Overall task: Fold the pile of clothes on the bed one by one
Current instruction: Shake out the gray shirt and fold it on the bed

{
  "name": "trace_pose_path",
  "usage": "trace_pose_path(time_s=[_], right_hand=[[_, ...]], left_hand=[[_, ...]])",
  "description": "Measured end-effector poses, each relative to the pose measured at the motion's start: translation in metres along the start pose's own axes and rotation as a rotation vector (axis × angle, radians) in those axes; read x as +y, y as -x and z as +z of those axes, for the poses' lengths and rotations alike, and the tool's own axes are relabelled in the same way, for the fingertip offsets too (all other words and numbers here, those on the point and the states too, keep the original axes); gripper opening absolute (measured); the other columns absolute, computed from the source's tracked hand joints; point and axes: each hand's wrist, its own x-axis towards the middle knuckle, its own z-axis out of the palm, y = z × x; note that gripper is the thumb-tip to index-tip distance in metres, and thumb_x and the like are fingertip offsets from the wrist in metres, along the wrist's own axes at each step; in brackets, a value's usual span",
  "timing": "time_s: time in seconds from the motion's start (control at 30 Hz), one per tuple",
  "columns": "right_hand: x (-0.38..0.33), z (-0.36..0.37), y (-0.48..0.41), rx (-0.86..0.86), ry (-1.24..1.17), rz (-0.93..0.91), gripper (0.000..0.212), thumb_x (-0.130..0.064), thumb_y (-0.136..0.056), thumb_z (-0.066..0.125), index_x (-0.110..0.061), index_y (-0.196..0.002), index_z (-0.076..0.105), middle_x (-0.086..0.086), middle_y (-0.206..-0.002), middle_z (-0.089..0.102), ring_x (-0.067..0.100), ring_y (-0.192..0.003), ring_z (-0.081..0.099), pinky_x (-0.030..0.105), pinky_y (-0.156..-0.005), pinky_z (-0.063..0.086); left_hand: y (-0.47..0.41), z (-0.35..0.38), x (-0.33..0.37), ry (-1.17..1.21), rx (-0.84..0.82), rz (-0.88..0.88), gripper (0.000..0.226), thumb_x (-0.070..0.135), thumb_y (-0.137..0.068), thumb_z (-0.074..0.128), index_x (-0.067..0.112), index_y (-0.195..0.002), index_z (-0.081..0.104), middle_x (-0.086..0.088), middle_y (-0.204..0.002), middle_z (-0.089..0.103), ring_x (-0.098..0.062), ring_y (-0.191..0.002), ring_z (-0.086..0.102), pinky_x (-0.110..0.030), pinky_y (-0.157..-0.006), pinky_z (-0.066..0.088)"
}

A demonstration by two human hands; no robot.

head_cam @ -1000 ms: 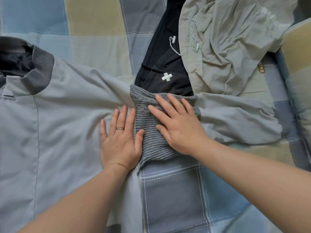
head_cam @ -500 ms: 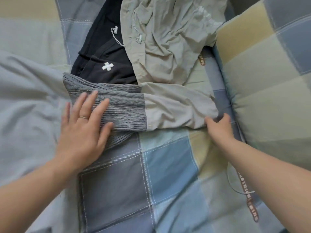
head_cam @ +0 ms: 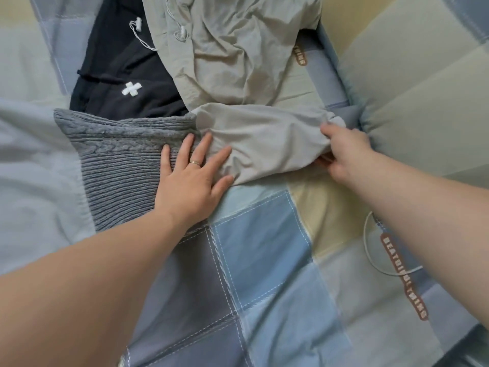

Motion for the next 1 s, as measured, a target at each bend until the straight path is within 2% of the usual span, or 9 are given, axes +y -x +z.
trace_pose_path(time_s=[0.1,0.17,0.23,0.4,0.5,0.57,0.67,0.83,1.0], right_hand=[[-0.018,0.009,0.056,0.008,0.024,-0.308,0.022,-0.021,-0.085,0.073,-0.019,-0.099,0.057,-0.001,-0.098,0.069,0.016,-0.091,0.069,0.045,-0.088,0.059],[-0.027,0.020,0.108,-0.099,0.136,-0.477,0.014,-0.017,-0.086,0.074,-0.018,-0.095,0.063,-0.008,-0.087,0.069,0.001,-0.078,0.066,0.028,-0.081,0.058],[-0.028,0.034,0.158,-0.307,0.263,-0.591,0.021,-0.011,-0.085,0.075,-0.017,-0.103,0.066,-0.010,-0.087,0.069,-0.006,-0.072,0.062,0.016,-0.073,0.051],[-0.015,0.066,0.274,-0.851,0.346,-0.429,0.040,-0.019,-0.073,0.050,-0.016,-0.112,0.061,0.009,-0.119,0.064,0.017,-0.110,0.061,0.026,-0.097,0.048],[-0.017,0.079,0.324,-1.028,0.269,-0.244,0.064,-0.016,-0.069,0.038,-0.021,-0.133,0.046,0.002,-0.132,0.058,0.010,-0.130,0.050,0.009,-0.096,0.042],[-0.016,0.091,0.350,-1.082,0.320,-0.180,0.063,-0.021,-0.078,0.040,-0.030,-0.141,0.040,-0.004,-0.137,0.060,0.009,-0.134,0.048,0.019,-0.102,0.040],[-0.011,0.119,0.388,-1.075,0.369,-0.107,0.061,-0.040,-0.081,0.036,-0.037,-0.142,0.042,-0.007,-0.124,0.071,0.013,-0.125,0.059,0.039,-0.106,0.036],[0.007,0.182,0.457,-0.953,0.423,-0.147,0.037,-0.039,-0.103,0.033,-0.035,-0.133,0.055,-0.005,-0.125,0.069,0.017,-0.124,0.058,0.043,-0.110,0.037],[0.054,0.258,0.536,-1.068,0.578,-0.265,0.047,-0.014,-0.107,0.027,-0.019,-0.153,0.038,0.000,-0.156,0.042,0.014,-0.145,0.035,0.014,-0.095,0.031]], left_hand=[[-0.009,-0.040,0.006,0.305,-0.257,-0.069,0.057,0.073,-0.093,0.040,0.055,-0.147,0.037,0.016,-0.167,0.008,-0.018,-0.156,-0.003,-0.050,-0.122,-0.004],[-0.003,-0.083,0.014,0.941,-0.345,-0.202,0.045,0.064,-0.098,0.044,0.039,-0.131,0.063,0.013,-0.152,0.044,-0.017,-0.147,0.034,-0.038,-0.116,0.026],[0.022,-0.124,0.020,1.466,-0.288,-0.317,0.053,0.065,-0.099,0.036,0.029,-0.119,0.069,0.006,-0.134,0.065,-0.015,-0.125,0.057,-0.034,-0.102,0.042],[0.106,-0.204,-0.010,1.913,-0.251,-0.369,0.074,0.071,-0.094,0.032,0.014,-0.102,0.078,-0.009,-0.107,0.073,-0.023,-0.097,0.071,-0.036,-0.087,0.056],[0.150,-0.238,-0.052,1.915,-0.237,-0.375,0.054,0.060,-0.089,0.051,0.015,-0.090,0.081,-0.010,-0.102,0.073,-0.023,-0.091,0.072,-0.040,-0.087,0.060],[0.175,-0.251,-0.080,1.810,-0.246,-0.442,0.035,0.041,-0.091,0.061,0.011,-0.101,0.075,-0.014,-0.107,0.068,-0.025,-0.089,0.069,-0.040,-0.091,0.057],[0.212,-0.261,-0.121,1.707,-0.089,-0.643,0.015,0.010,-0.096,0.053,0.007,-0.101,0.066,-0.010,-0.086,0.066,-0.016,-0.061,0.063,-0.023,-0.059,0.053],[0.275,-0.261,-0.209,1.675,0.147,-0.880,0.022,0.008,-0.095,0.058,0.012,-0.114,0.068,-0.009,-0.104,0.073,-0.025,-0.090,0.069,-0.042,-0.089,0.055],[0.337,-0.275,-0.323,1.585,0.349,-0.942,0.027,0.006,-0.093,0.064,0.018,-0.117,0.066,-0.012,-0.113,0.073,-0.031,-0.107,0.070,-0.052,-0.096,0.056]])
